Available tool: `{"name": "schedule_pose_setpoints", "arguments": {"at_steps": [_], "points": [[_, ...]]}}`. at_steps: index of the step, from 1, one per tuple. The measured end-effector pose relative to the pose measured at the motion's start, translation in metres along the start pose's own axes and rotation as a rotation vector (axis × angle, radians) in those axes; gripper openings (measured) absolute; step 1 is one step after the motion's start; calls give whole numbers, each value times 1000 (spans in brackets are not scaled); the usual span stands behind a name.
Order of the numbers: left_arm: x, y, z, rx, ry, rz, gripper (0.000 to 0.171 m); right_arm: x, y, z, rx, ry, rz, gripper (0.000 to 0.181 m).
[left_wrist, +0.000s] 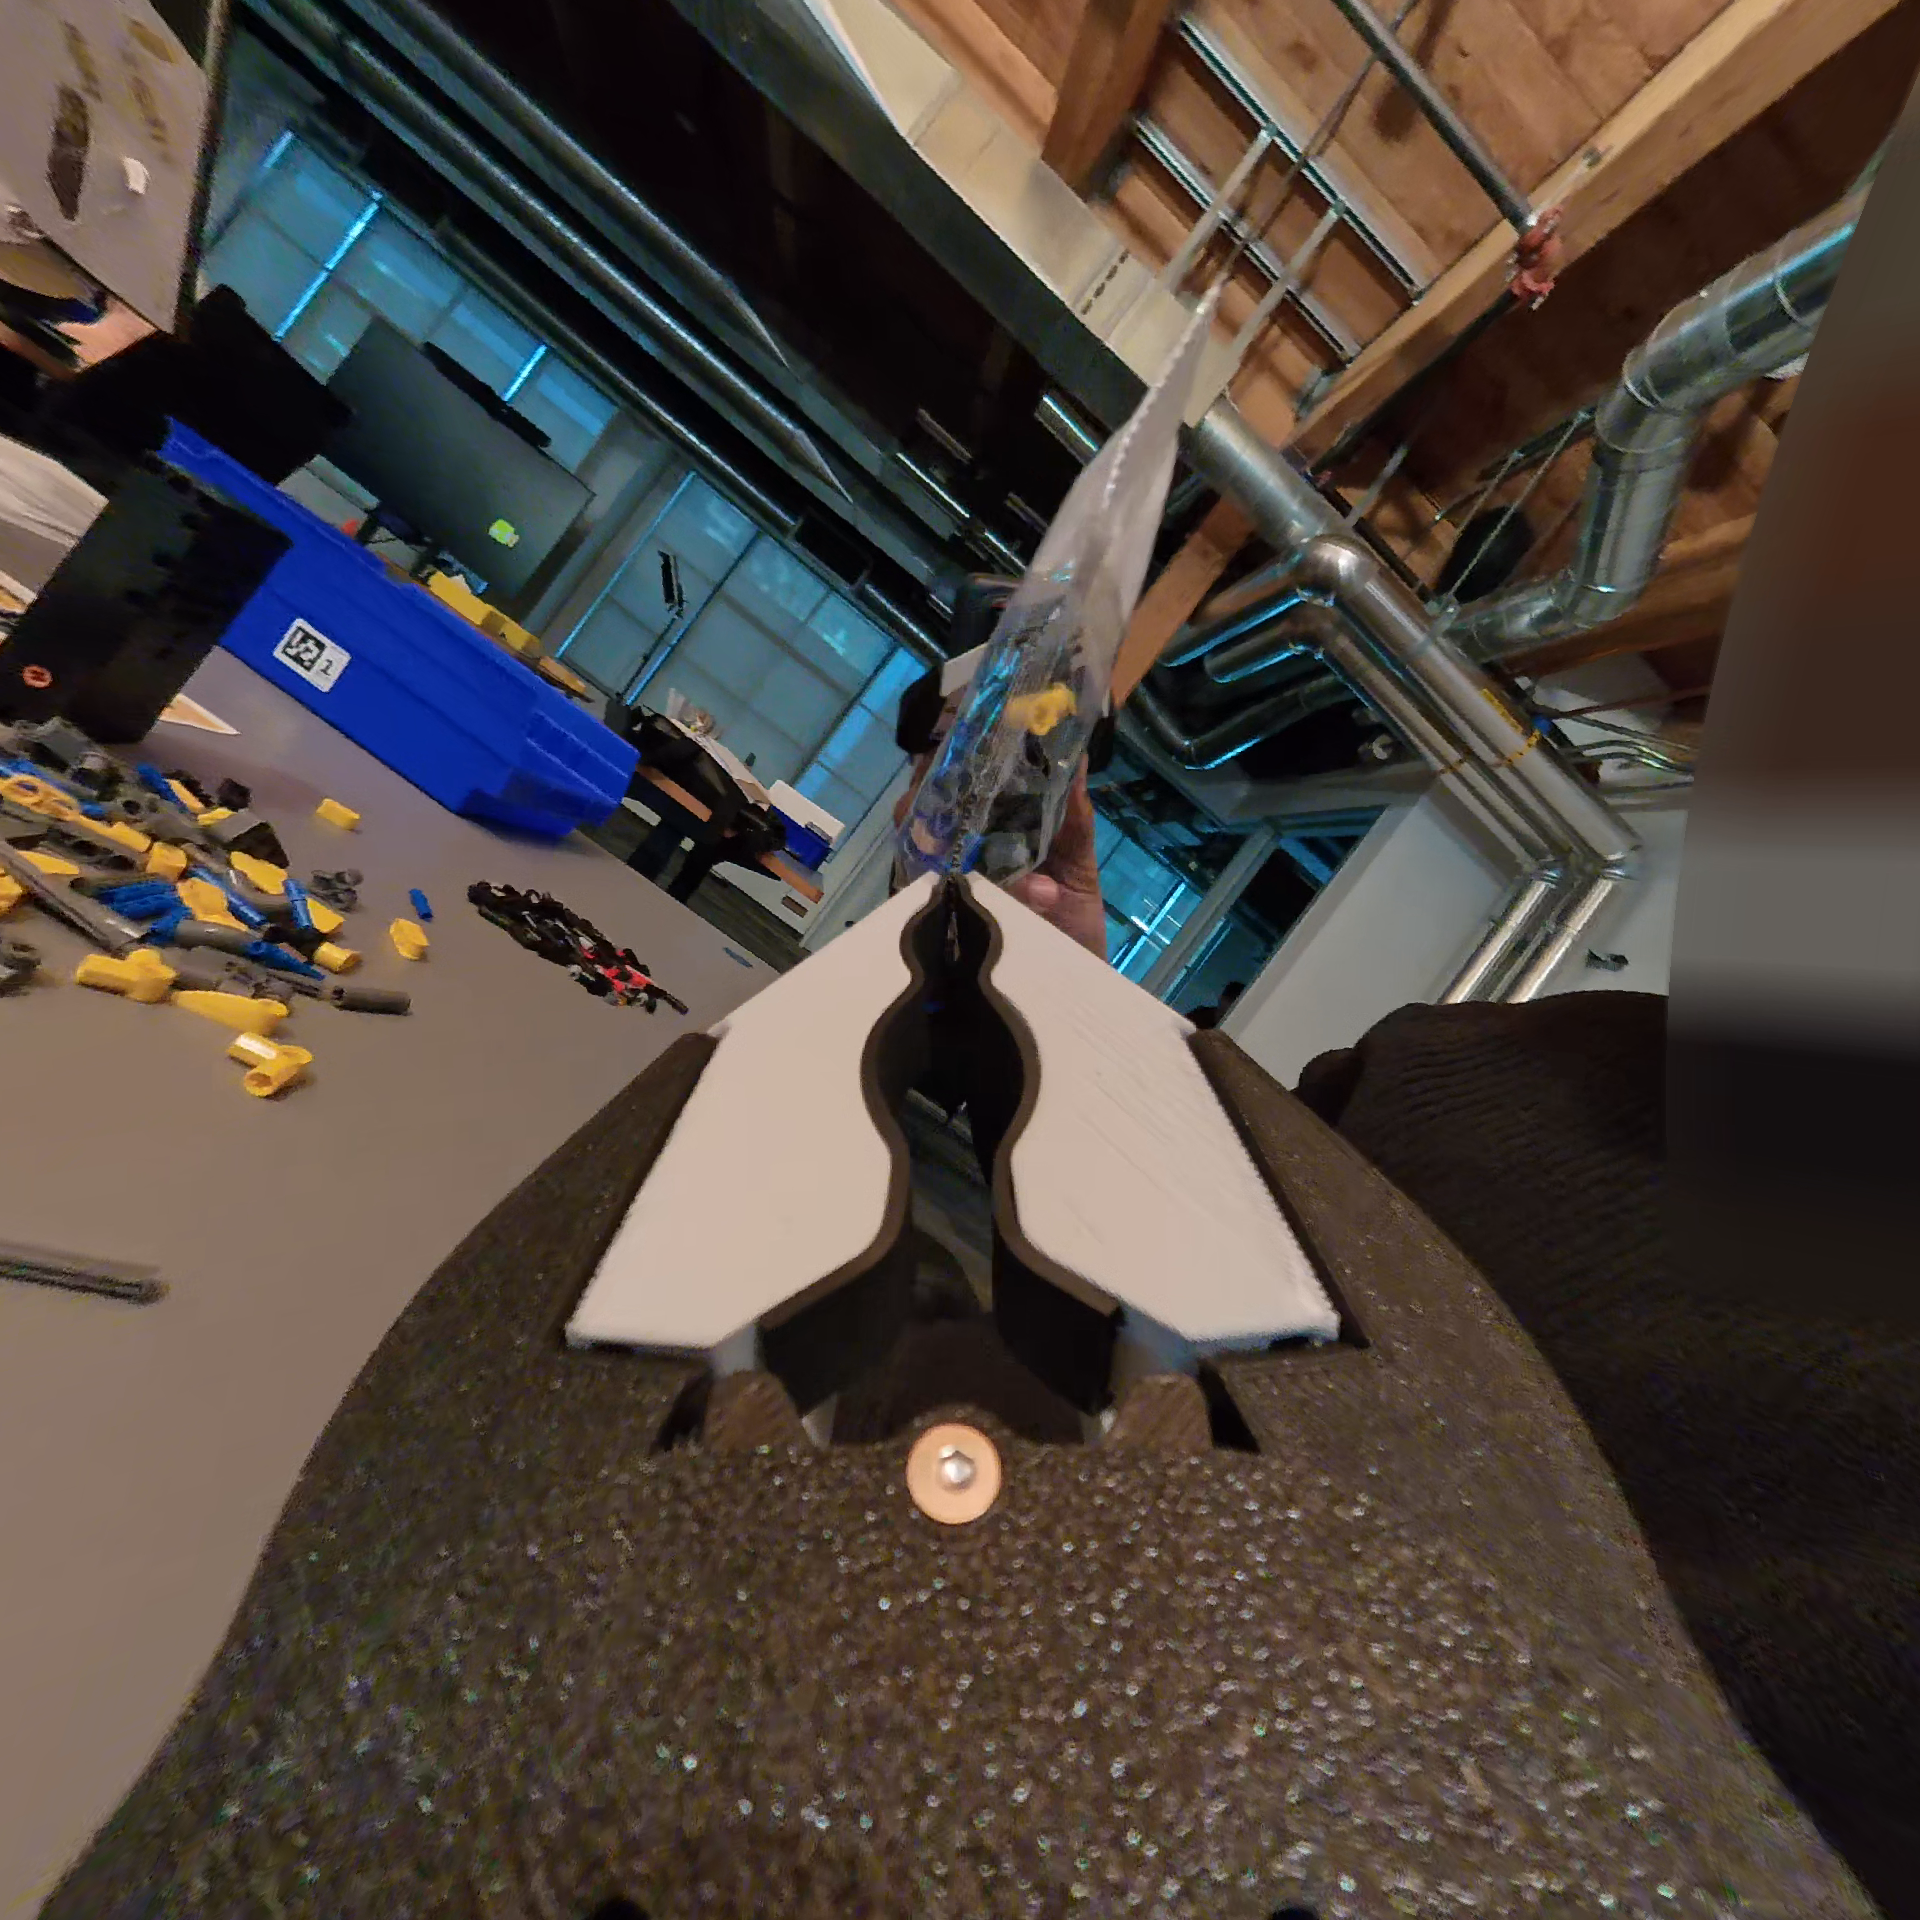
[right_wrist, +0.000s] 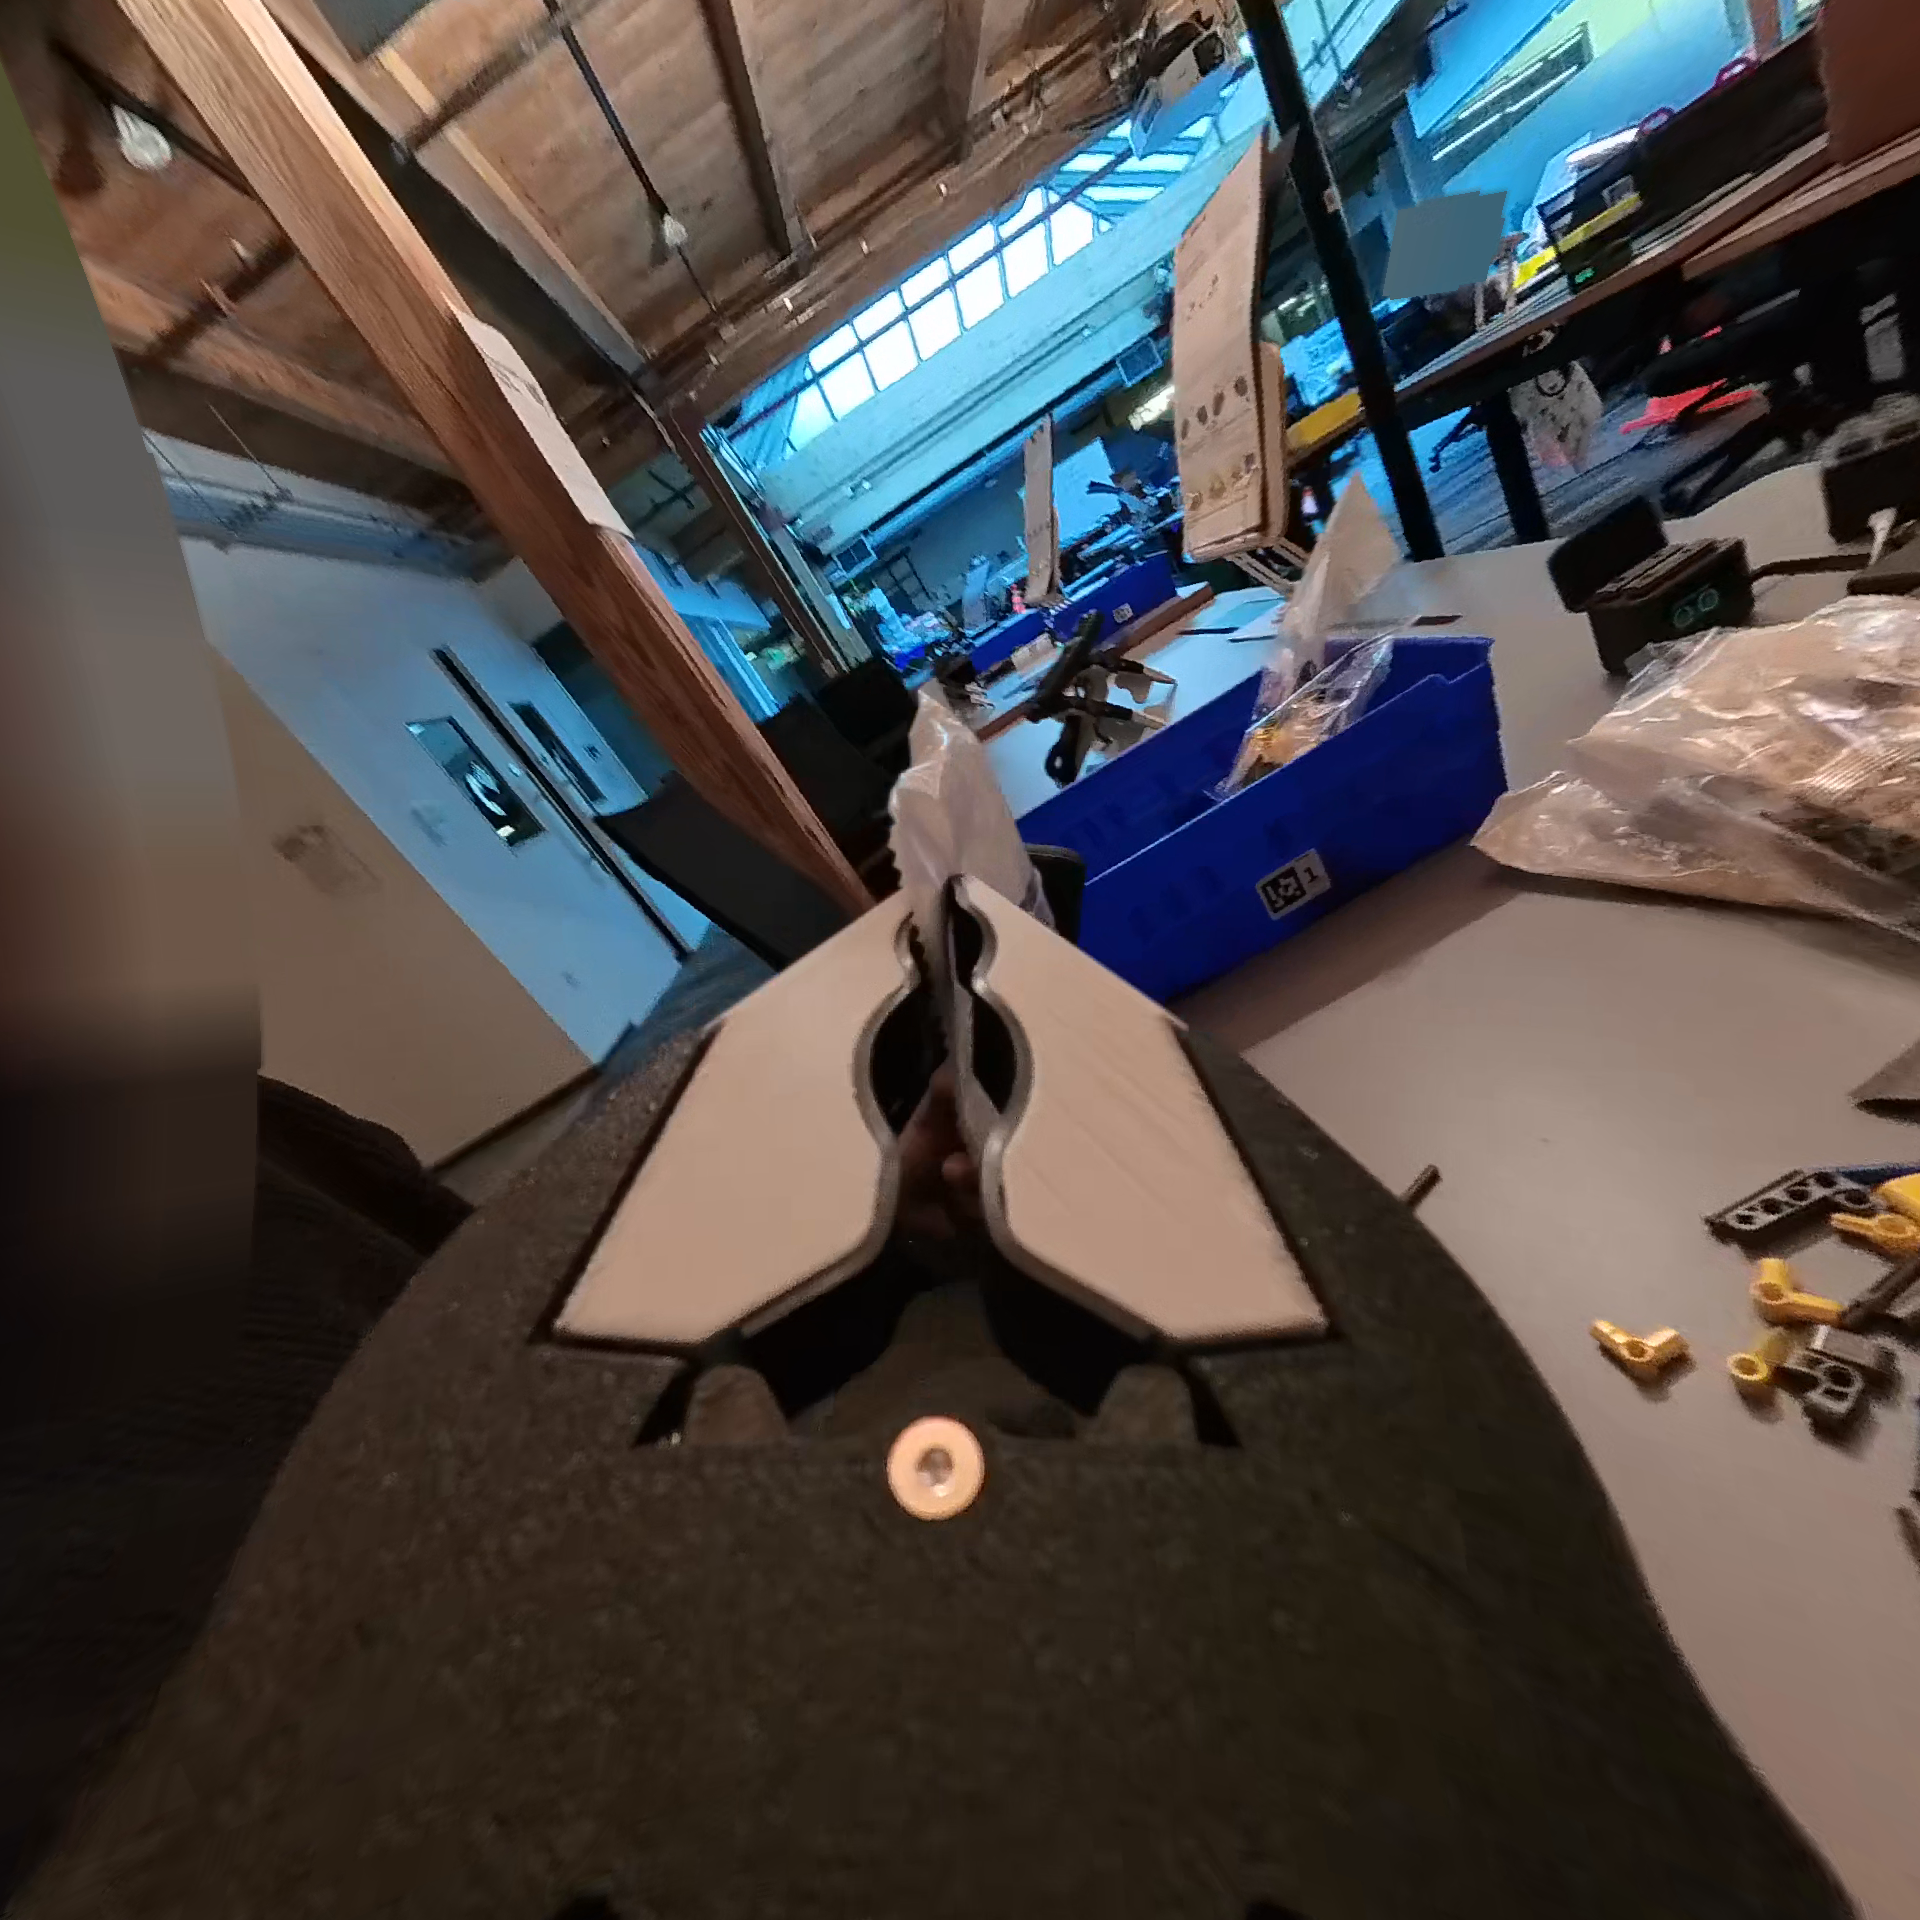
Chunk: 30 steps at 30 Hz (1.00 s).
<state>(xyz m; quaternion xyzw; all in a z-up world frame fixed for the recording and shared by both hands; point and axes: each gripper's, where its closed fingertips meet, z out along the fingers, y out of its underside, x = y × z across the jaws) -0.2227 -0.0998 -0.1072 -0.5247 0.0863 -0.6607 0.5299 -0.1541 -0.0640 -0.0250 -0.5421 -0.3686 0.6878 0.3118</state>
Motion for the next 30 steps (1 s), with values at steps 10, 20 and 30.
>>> {"name": "schedule_pose_setpoints", "arguments": {"at_steps": [10, 20, 30], "points": [[4, -2, -1, 9, 22, 5, 0, -3, -4, 5, 0, 100, -99, 0], [-1, -11, 5, 139, -61, 107, 92, 3, 19, 18, -83, 81, 12, 0], [7, 30, 28, -91, -53, 249, 31, 7, 33, 29, -129, 80, 35, 0]]}}
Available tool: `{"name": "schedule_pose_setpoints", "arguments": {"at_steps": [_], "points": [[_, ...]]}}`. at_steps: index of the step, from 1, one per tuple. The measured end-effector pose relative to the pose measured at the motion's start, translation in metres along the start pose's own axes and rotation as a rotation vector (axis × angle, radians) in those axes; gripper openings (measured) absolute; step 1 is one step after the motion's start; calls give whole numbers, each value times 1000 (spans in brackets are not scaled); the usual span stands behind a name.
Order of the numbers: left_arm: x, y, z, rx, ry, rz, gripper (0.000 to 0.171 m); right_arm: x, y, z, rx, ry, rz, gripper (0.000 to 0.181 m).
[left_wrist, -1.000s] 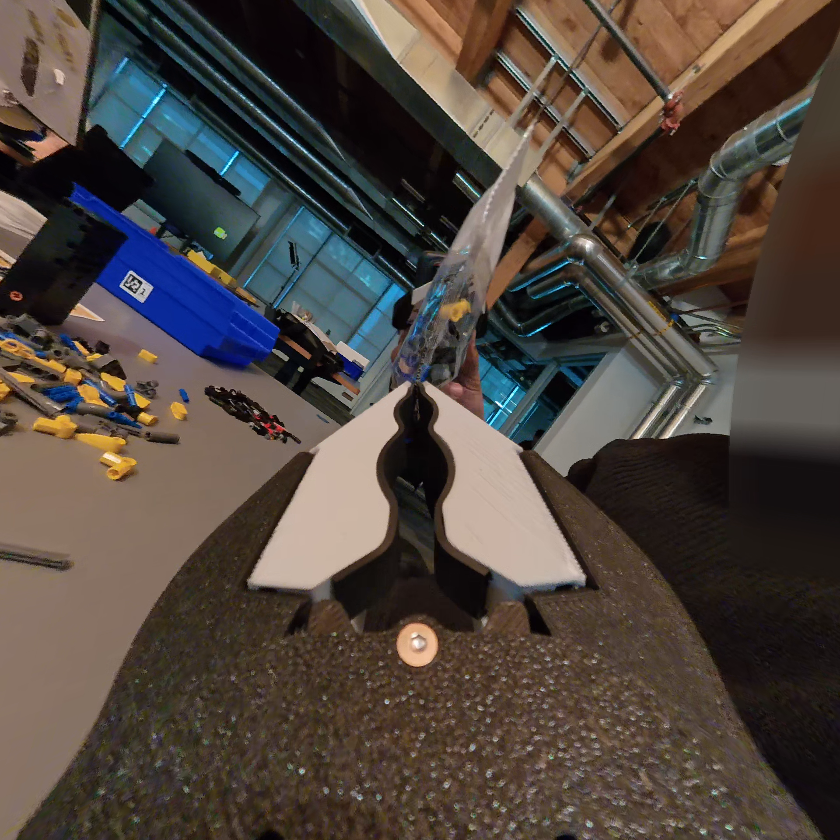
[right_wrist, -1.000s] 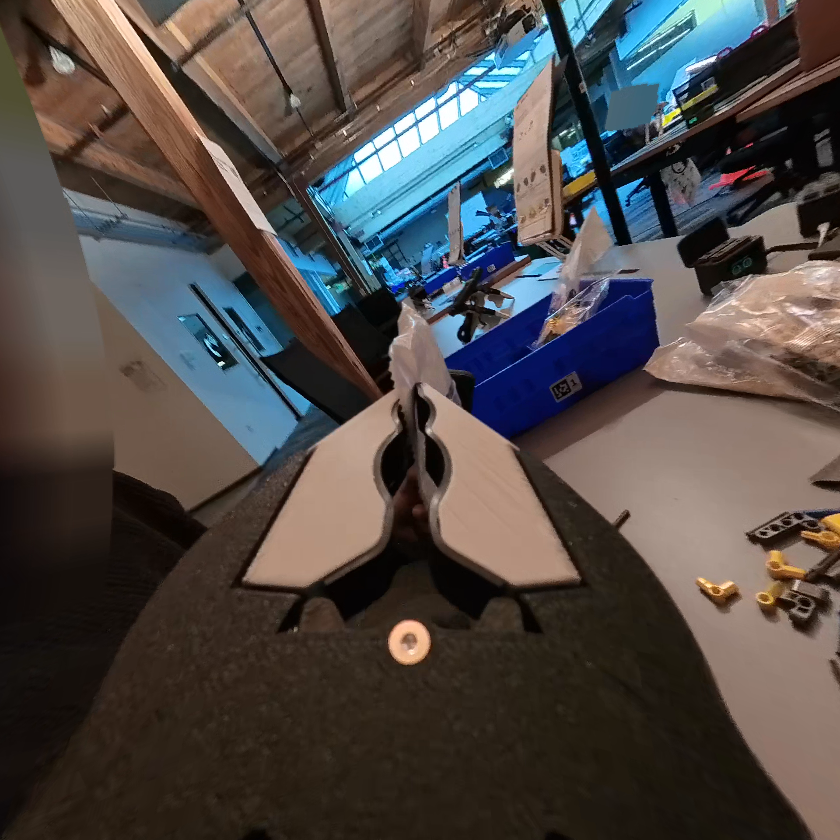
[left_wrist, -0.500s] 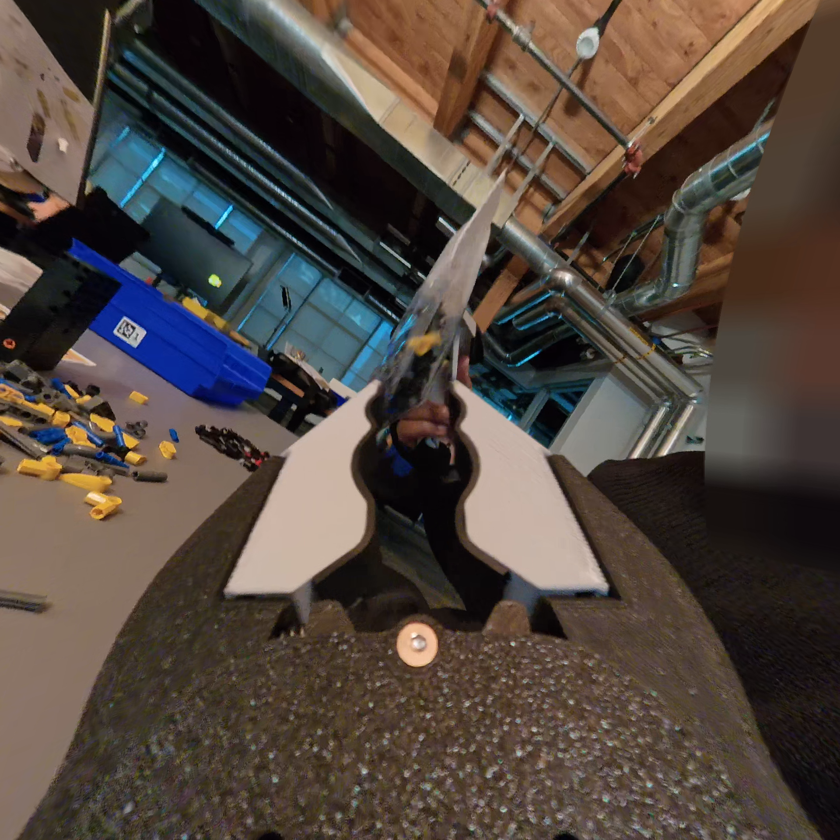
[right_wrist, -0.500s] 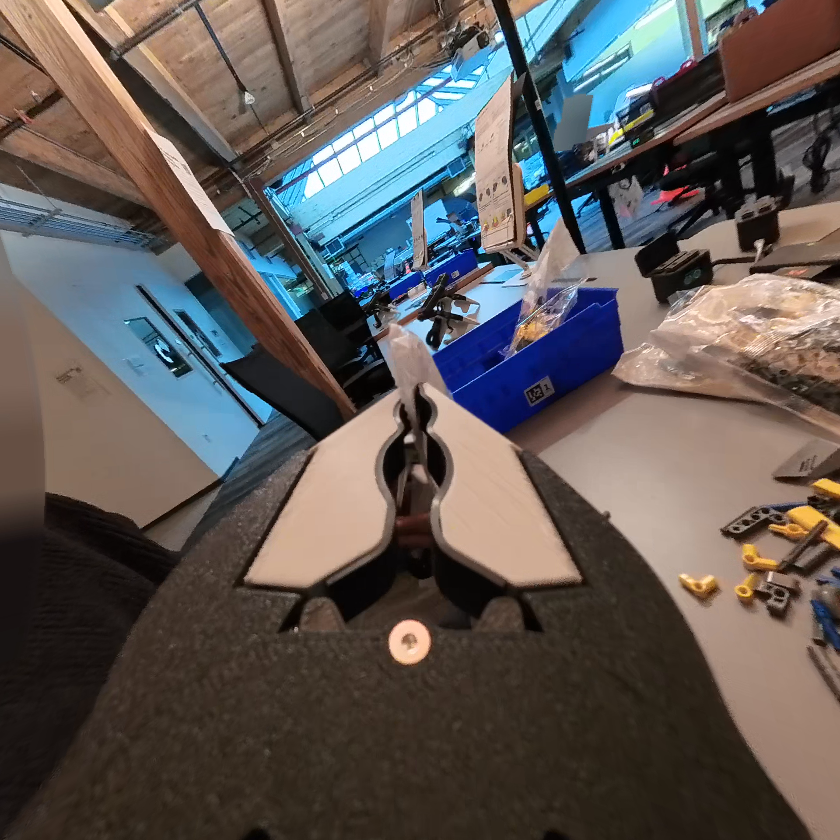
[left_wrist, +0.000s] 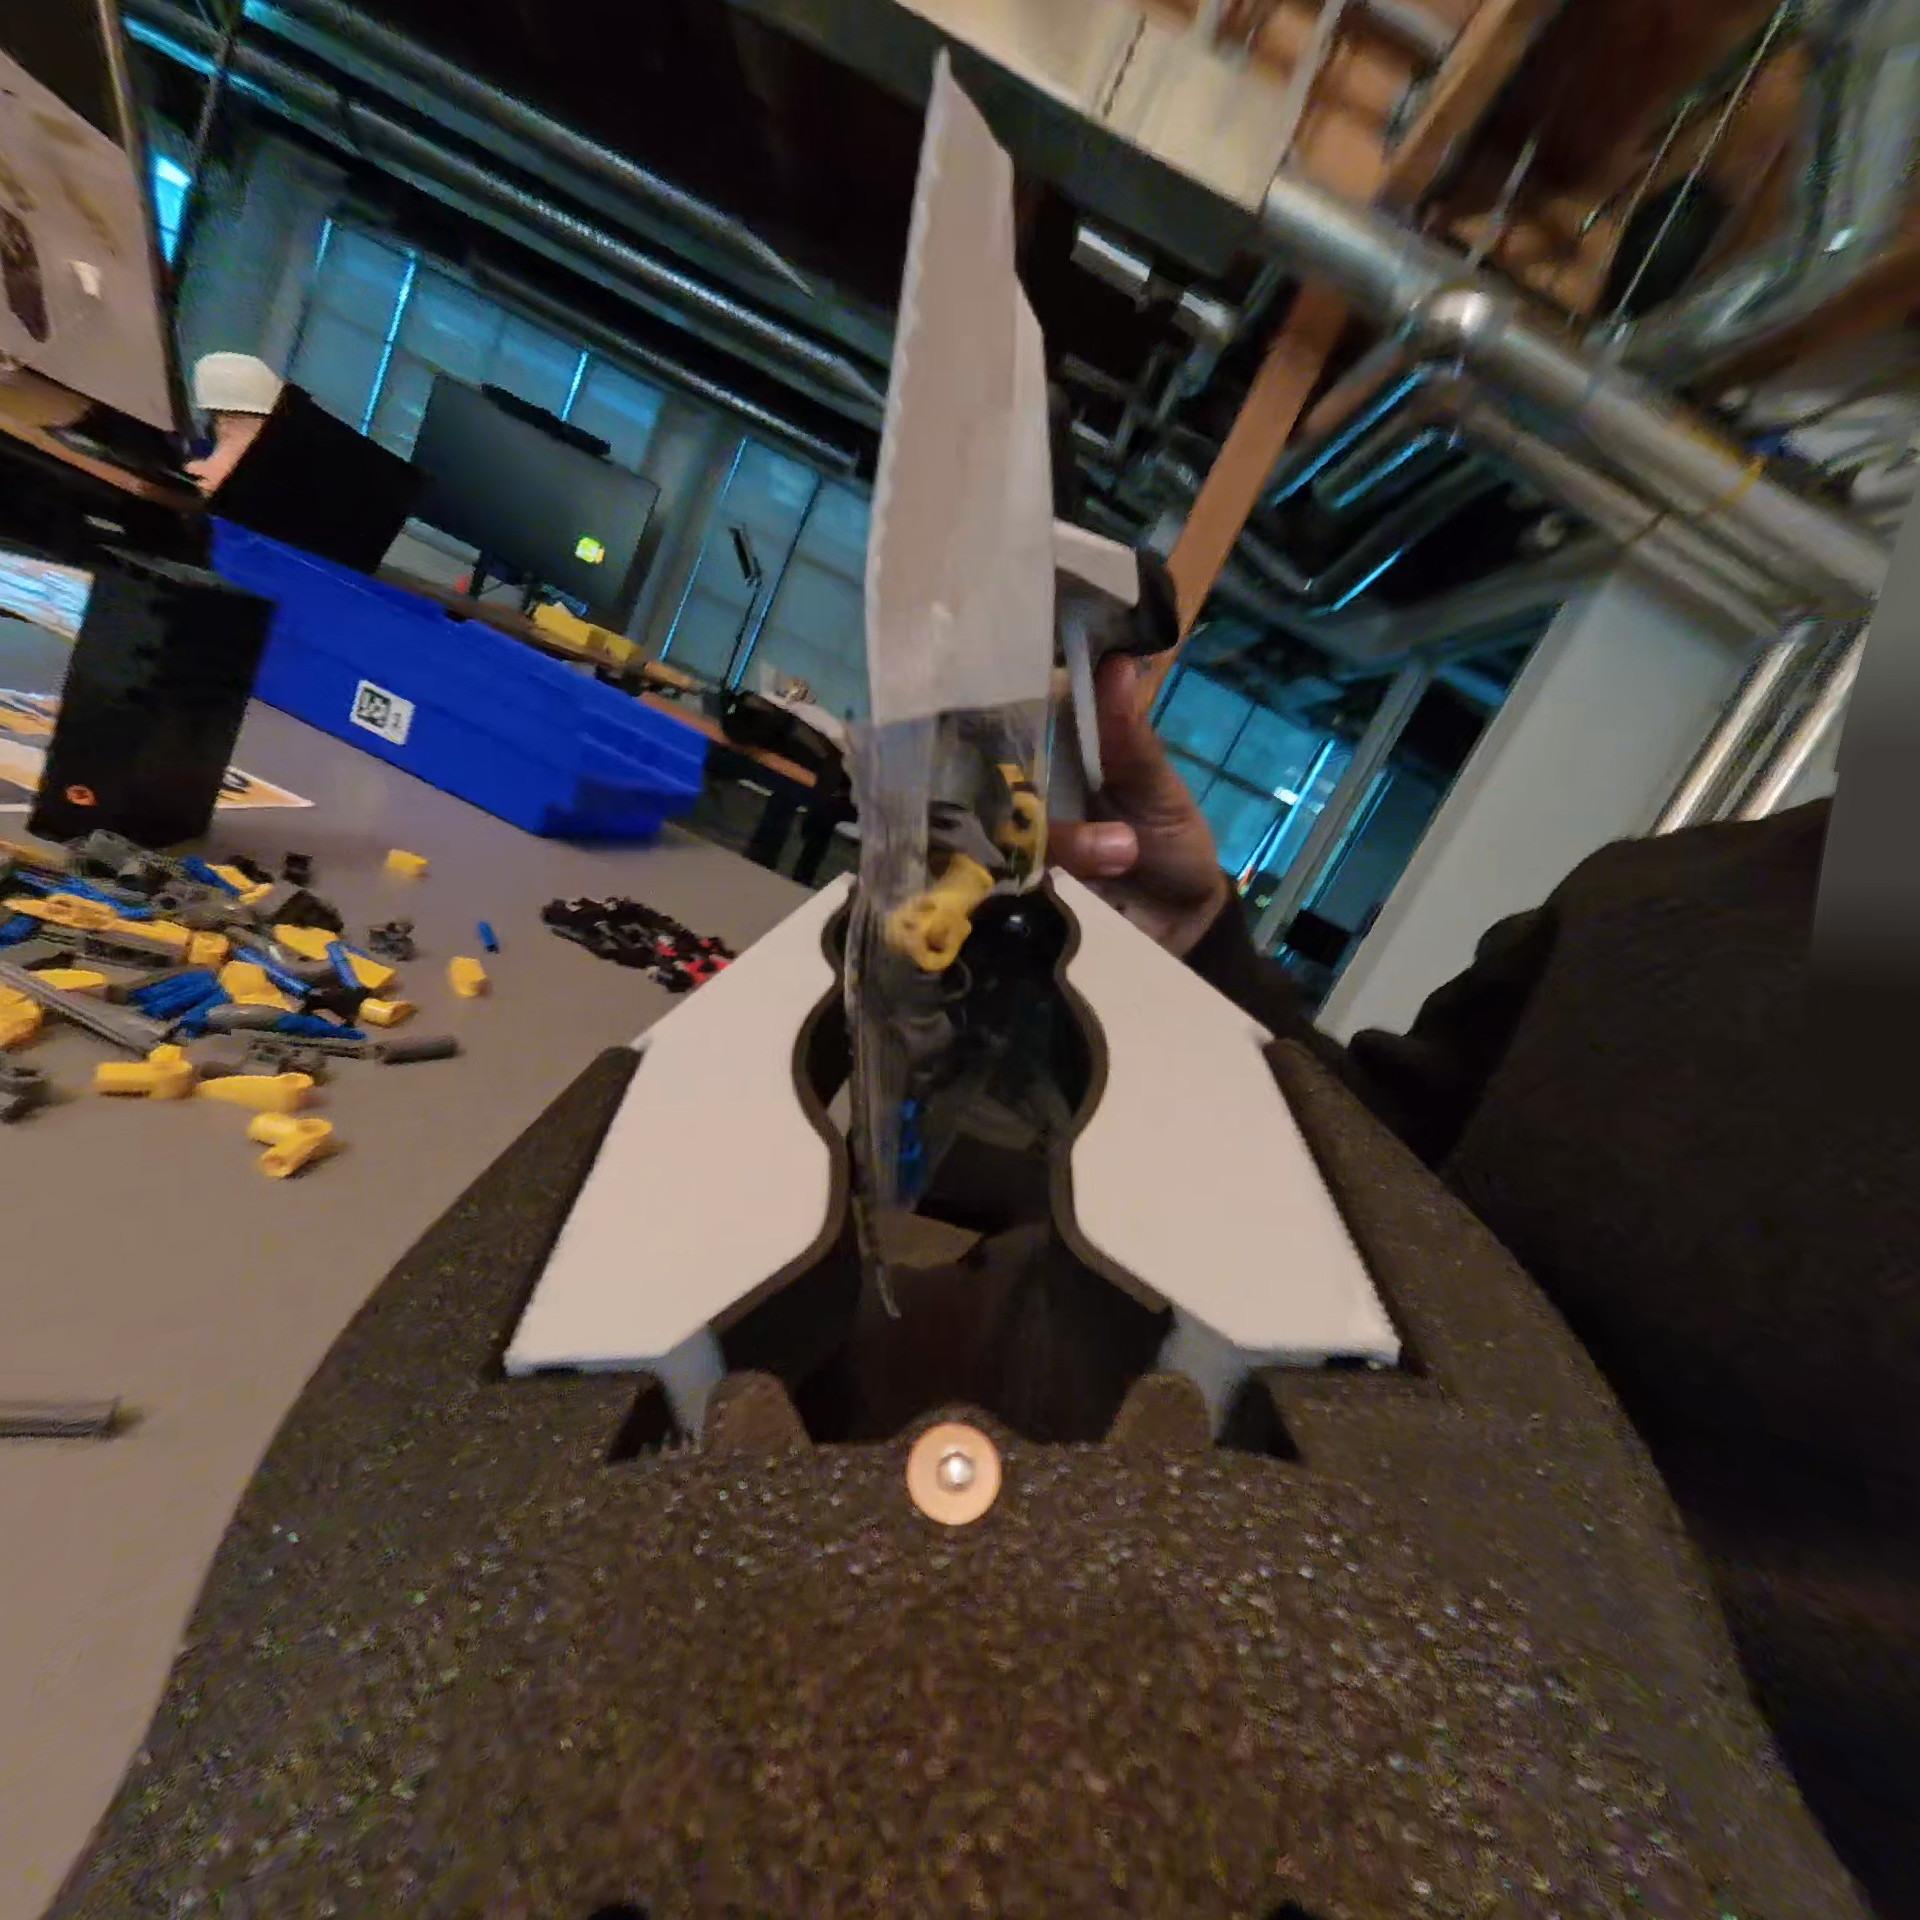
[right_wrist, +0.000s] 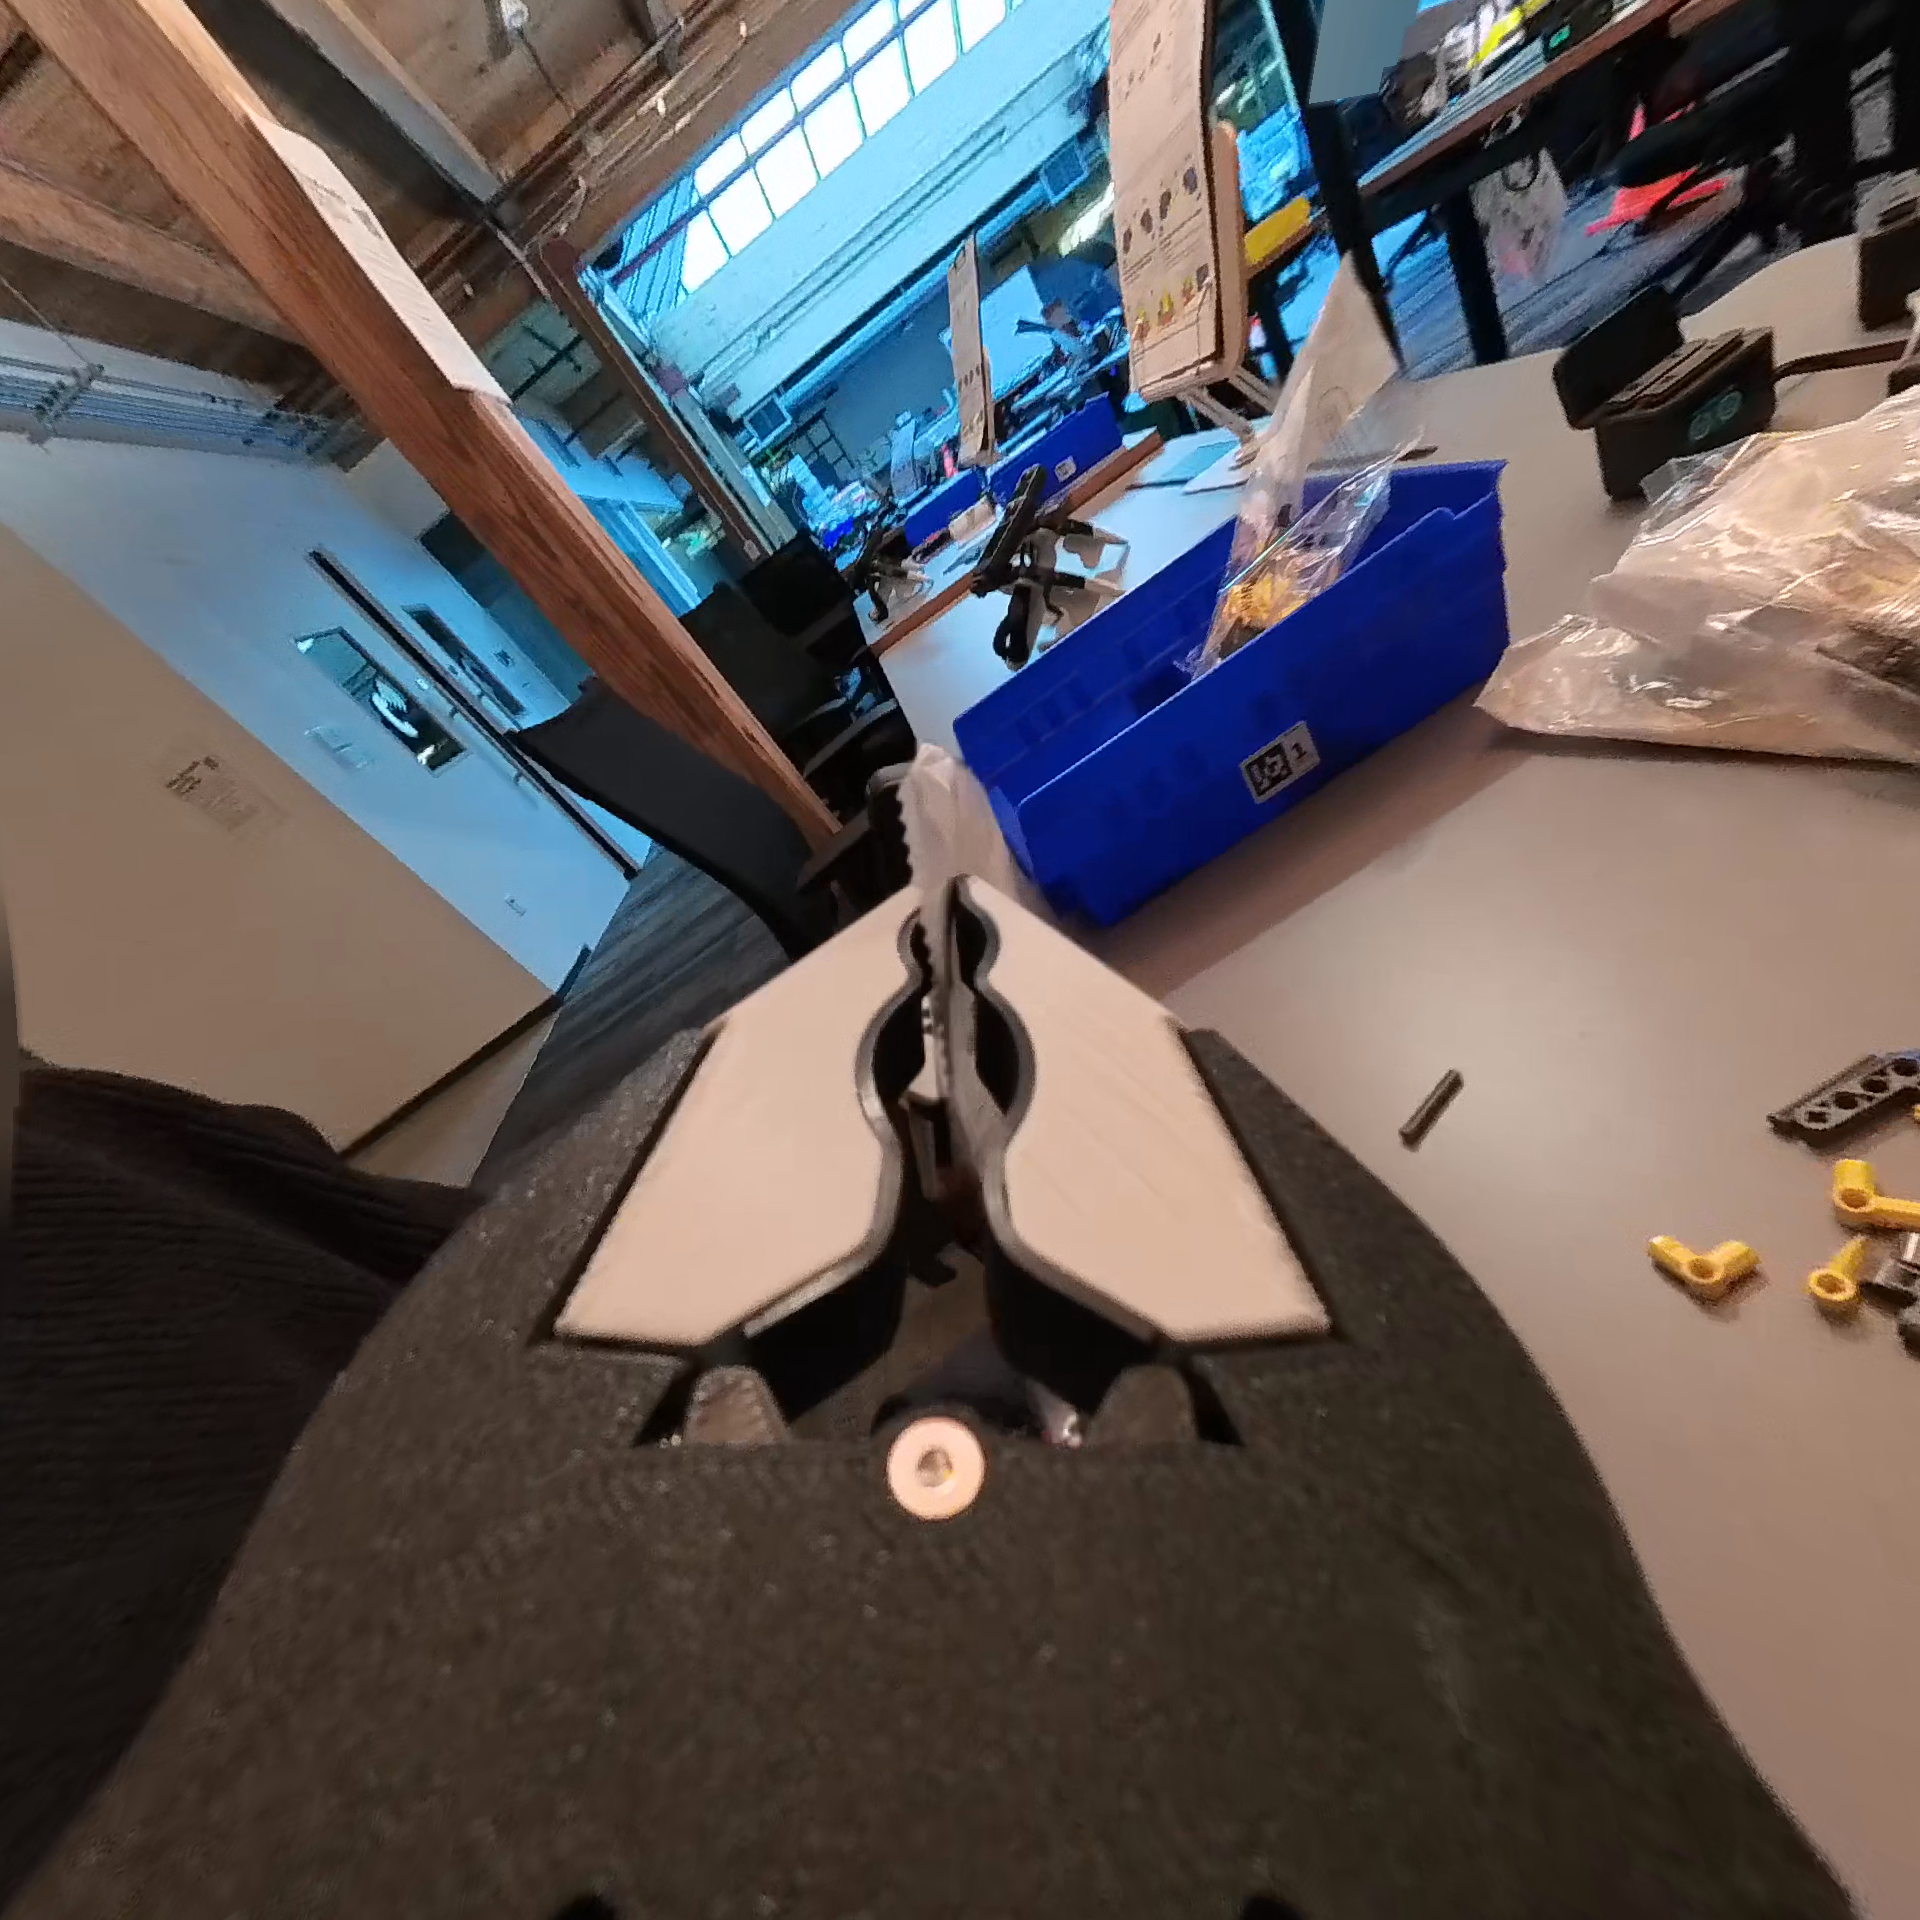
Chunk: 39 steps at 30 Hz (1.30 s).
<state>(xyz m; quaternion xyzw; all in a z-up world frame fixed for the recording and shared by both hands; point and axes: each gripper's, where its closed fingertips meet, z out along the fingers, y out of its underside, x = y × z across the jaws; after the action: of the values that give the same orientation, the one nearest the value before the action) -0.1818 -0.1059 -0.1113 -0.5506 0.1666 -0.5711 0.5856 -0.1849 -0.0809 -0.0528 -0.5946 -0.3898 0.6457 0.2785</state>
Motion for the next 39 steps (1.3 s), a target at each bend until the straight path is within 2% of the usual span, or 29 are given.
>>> {"name": "schedule_pose_setpoints", "arguments": {"at_steps": [2, 6, 13, 17, 21, 23, 26, 33, 39], "points": [[-2, -2, -1, 17, 22, -78, 24, 10, -2, -4, 24, 23, 13, 1], [-17, -6, -6, 65, -28, -163, 22, 36, 2, -11, 37, 97, 21, 26], [-27, -9, -9, 93, -60, -235, 20, 40, 39, 4, -108, 26, 53, 57], [-23, -4, -3, 63, -39, -246, 21, 36, 62, 13, -223, -16, 29, 27], [-22, -11, -4, 124, -20, -264, 22, 34, 57, 13, -198, -40, 65, 24], [-21, -18, -7, 181, 1, -277, 26, 32, 50, 10, -156, -79, 116, 15], [-19, -21, -12, 187, 25, -282, 26, 33, 46, 6, -126, -104, 173, 14], [-15, -21, -12, 169, 42, -258, 26, 28, 47, 7, -136, -117, 151, 13], [-11, -23, -13, 166, 50, -226, 17, 21, 46, 9, -128, -133, 94, 14]]}}
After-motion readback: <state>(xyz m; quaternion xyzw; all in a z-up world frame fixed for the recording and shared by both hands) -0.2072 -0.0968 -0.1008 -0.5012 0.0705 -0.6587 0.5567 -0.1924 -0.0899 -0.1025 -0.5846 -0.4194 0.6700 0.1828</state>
